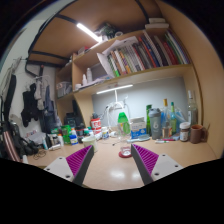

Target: Pour water

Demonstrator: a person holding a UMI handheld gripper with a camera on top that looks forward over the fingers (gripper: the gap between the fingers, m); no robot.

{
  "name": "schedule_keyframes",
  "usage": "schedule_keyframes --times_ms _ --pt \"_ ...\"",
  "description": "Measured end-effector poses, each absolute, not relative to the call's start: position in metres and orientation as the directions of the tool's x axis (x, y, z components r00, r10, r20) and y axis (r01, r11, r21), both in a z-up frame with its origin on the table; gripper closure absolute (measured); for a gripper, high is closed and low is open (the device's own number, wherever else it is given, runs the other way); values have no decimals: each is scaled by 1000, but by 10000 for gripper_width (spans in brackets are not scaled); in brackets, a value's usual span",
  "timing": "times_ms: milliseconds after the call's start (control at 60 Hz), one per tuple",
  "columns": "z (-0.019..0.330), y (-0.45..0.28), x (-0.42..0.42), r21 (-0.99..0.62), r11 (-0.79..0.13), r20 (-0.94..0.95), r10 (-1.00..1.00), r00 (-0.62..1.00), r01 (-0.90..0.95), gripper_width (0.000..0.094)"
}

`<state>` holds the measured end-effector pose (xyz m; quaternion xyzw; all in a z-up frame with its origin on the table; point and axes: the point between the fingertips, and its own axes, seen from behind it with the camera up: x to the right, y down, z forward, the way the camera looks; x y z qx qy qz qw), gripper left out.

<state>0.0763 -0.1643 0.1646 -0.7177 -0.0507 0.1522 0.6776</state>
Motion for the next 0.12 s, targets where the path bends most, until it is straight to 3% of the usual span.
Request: schedule_keyframes --times_ms 117 --pt "170 -197 88 -987 -53 -161 266 950 -153 93"
